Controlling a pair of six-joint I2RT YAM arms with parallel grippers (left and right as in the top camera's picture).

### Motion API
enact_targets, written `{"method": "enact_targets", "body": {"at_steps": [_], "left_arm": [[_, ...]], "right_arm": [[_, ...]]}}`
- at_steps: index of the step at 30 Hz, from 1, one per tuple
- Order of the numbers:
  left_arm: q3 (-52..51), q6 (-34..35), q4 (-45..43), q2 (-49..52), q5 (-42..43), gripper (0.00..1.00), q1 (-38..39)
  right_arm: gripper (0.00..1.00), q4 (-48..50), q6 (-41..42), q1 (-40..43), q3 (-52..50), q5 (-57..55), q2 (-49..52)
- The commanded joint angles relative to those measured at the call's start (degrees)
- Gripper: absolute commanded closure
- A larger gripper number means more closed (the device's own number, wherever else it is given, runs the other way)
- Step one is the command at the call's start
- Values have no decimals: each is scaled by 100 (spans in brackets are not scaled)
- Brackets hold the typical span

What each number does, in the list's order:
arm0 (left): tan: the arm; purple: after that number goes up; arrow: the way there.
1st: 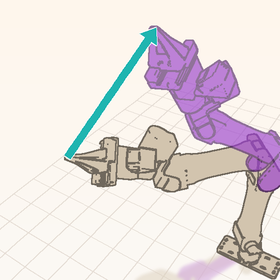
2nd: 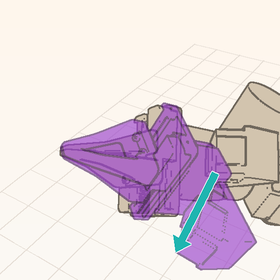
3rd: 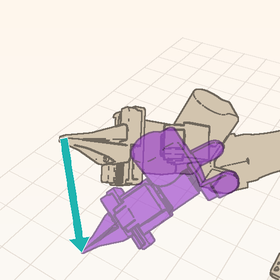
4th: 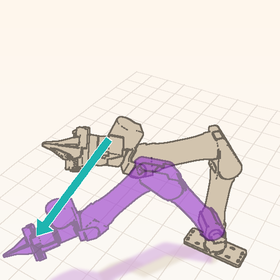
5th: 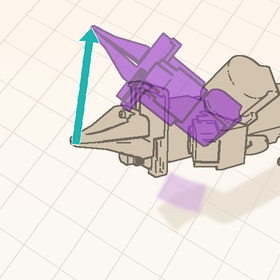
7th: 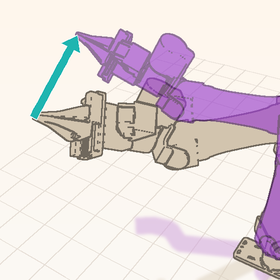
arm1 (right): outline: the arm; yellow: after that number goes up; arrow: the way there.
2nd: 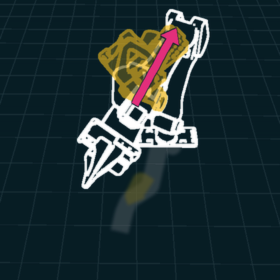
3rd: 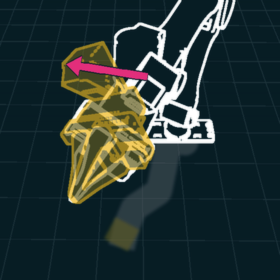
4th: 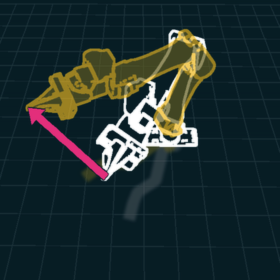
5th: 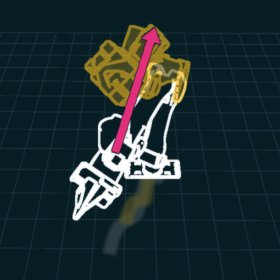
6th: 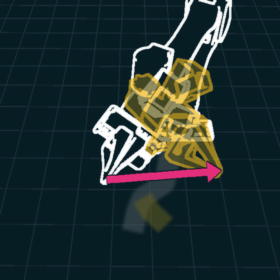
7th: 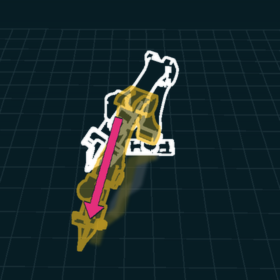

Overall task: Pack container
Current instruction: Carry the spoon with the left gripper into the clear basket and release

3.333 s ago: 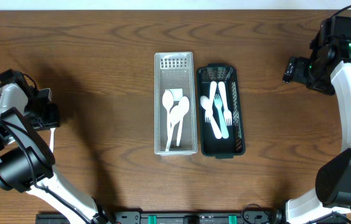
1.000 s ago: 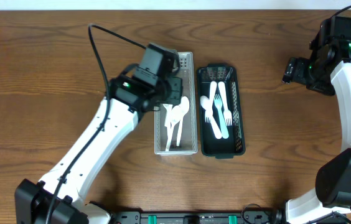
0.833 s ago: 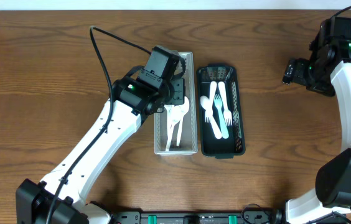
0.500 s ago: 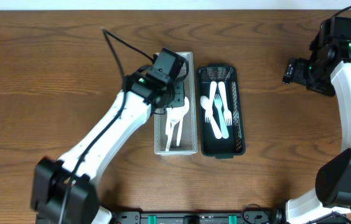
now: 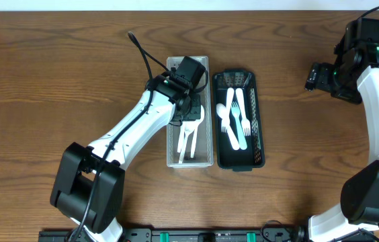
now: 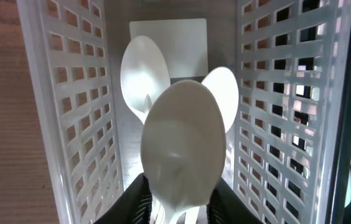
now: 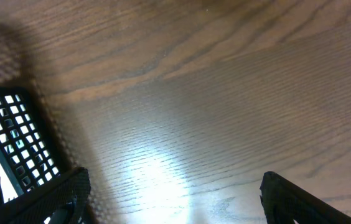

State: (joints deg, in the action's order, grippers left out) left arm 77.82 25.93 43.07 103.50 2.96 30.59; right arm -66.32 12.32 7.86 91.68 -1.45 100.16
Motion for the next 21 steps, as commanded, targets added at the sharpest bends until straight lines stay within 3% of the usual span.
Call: {"method": "enact_targets", "body": {"at_steps": [1,2,4,14,19,21], "left_arm": [[107,94,9,55,-83,66,13],[107,92,9,55,-83,59,13],[107,87,9,55,-83,57,13],[219,-855,24,-240,-142,57,-4],[295,-1241,59,-979,-896,55,-315],[295,-1246,98,-1257,-1082,47,-625]], "right_arm": [[9,13,-83,33,-31,0,35],[9,13,-83,33,-31,0,35],[9,13,-83,33,-31,0,35],[8,103,-87,33,-31,0,35],[9,297,-575,-133,4,85,-2],[7,448,-625,-297,33,85,-52]]}}
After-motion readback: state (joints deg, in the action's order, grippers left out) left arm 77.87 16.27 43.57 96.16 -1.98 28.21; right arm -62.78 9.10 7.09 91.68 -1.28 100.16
